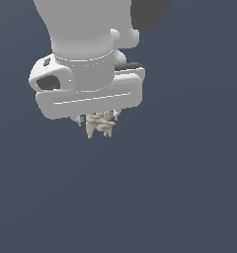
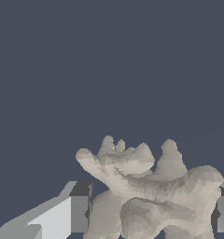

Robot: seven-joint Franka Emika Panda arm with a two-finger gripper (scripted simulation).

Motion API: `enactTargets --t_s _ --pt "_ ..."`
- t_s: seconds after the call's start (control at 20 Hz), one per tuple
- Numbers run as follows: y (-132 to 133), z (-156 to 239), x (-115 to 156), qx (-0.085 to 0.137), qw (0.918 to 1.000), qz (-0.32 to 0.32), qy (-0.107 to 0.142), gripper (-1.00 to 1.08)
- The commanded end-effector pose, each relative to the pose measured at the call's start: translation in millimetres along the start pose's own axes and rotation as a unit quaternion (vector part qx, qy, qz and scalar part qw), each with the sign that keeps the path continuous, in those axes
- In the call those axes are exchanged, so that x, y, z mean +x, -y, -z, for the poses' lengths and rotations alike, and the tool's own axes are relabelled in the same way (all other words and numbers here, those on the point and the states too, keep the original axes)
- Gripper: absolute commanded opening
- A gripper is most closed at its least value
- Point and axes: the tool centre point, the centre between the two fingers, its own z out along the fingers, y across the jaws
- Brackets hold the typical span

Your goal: Pick up the object and move it to a goal position.

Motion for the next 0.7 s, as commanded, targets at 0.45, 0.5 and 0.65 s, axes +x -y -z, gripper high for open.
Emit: enactTargets --t_s 0.45,0.5,0.65 --pt "-13 25 10 0.0 1.0 0.0 0.0 -1.0" --pt "-13 26 10 0.0 1.0 0.0 0.0 -1.0" --pt "-14 27 11 0.0 1.0 0.0 0.0 -1.0"
